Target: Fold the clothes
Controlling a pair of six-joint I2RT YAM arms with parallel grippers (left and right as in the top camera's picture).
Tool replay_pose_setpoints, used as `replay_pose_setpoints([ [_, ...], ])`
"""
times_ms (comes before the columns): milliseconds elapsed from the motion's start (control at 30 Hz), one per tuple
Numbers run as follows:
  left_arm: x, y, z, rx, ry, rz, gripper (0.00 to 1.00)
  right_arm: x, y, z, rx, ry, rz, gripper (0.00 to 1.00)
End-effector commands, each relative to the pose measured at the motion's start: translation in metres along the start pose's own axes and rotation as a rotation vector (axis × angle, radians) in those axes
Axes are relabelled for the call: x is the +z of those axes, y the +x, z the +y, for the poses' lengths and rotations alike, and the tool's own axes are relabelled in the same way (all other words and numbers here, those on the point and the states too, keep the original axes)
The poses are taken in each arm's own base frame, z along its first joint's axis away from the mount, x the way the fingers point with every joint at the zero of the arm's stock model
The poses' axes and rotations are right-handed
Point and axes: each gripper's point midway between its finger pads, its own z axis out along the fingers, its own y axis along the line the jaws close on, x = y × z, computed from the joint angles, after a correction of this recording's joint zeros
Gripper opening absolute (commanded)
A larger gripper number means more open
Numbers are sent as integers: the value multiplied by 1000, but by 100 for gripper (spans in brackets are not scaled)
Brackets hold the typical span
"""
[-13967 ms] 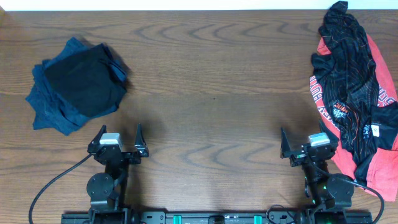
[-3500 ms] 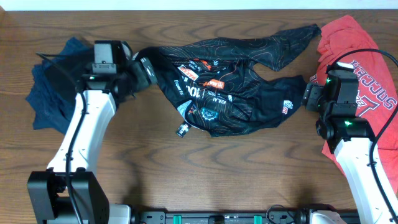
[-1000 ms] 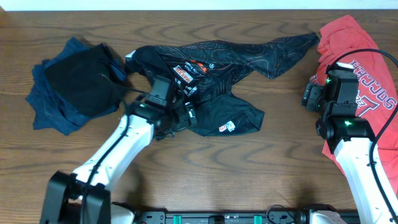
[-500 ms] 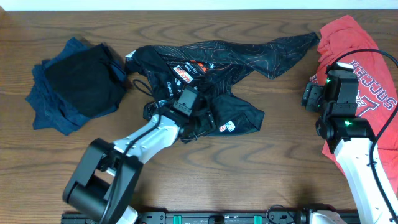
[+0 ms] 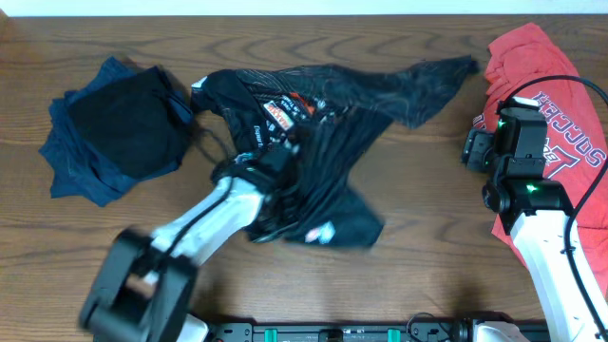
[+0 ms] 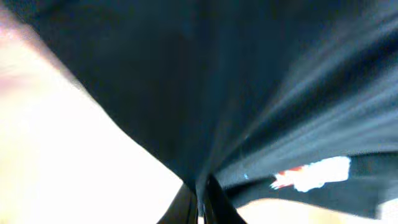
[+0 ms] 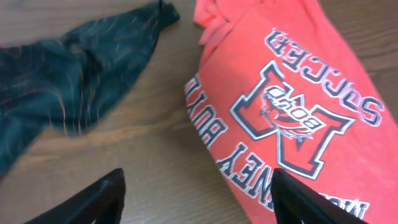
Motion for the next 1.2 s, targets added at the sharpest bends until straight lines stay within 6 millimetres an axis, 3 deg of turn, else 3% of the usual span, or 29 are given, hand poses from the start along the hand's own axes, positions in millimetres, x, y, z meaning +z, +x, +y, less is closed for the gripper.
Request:
replay_pose_setpoints([
  [0,-38,-4,38,49,-101,-122,6,-4,2,21,-42,-132,14,70],
  [133,-70,-3,57,45,-126,-241,6,-7,24,54,-105,-310,100,68],
  [267,-86,-11,47,50,-55,-335,6,-10,58,91,-172,-450,229,73],
  [400,-88,-17,41,53,-27,-363,6,-1,94,122,-282,-498,337,81],
  [533,-86,-17,42,53,-35,-354,6,28,116,133,-365,-422,375,81],
  [700,-86,-16,42,52,-37,-352,6,61,116,143,-395,-363,322,81],
  [833,-86,-16,42,52,-36,-353,6,74,125,150,-398,-373,331,79],
  [933,-86,-16,42,52,-36,-353,6,80,137,150,-408,-368,362,69],
  [1033,-86,-16,42,52,-36,-353,6,83,144,151,-416,-366,381,48],
  [1167,-86,-16,42,52,-37,-353,6,82,143,153,-420,-369,378,1],
])
